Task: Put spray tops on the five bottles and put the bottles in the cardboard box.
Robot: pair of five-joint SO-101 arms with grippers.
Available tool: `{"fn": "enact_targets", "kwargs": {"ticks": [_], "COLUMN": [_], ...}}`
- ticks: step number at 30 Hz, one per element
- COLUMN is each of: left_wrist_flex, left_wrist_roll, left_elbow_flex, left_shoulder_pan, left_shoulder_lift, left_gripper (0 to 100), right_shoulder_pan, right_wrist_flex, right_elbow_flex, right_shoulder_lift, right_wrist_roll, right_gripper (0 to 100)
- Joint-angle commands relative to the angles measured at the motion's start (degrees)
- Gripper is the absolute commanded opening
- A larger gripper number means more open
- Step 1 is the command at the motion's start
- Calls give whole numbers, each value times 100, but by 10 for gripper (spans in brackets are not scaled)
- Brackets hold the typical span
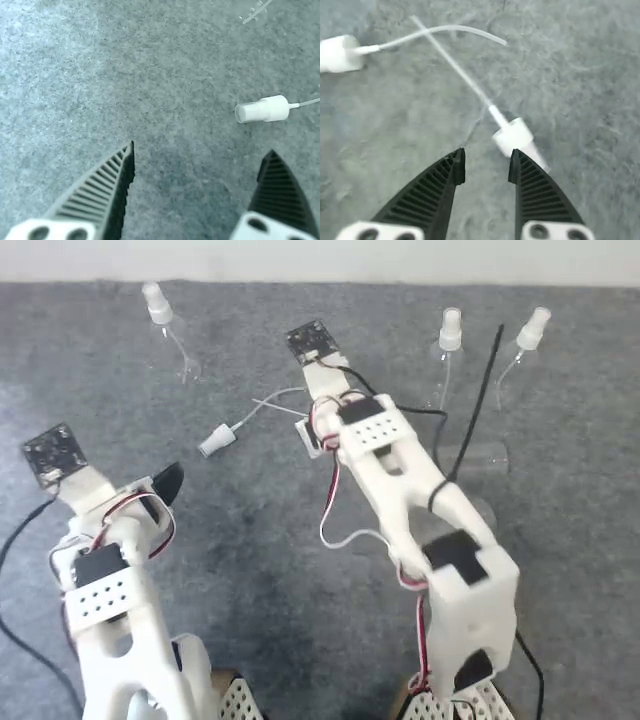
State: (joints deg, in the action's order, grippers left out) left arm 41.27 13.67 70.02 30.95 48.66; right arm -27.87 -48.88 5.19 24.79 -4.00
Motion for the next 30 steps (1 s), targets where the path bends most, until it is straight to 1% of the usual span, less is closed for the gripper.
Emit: {"fn": "enact_targets", "kwargs": {"ticks": [1,5,10,14,18,20,30], "left_wrist_flex": [-167,-167,-167,-167,-167,-167,-176], "left_wrist_roll": [44,35,35,35,35,35,35], "left_elbow_flex": [-22,-22,-22,-22,-22,-22,-22], "left_shoulder_pan": [18,9,9,9,9,9,9], "left_shoulder_lift": [185,185,176,176,176,176,176], "left_gripper": [363,363,363,363,363,363,363], "right_shoulder_pan": [259,453,505,444,382,365,356], "right_wrist_flex": [-154,-374,-646,-963,-1182,-1341,-2519], "right_elbow_flex": [905,1468,1846,1908,1908,1908,1908], "right_shoulder_lift": [321,875,1358,1516,1508,1464,963], "right_wrist_roll": [-97,-97,-114,-440,-659,-686,-651], "right_gripper": [135,135,135,118,4,16,6]}}
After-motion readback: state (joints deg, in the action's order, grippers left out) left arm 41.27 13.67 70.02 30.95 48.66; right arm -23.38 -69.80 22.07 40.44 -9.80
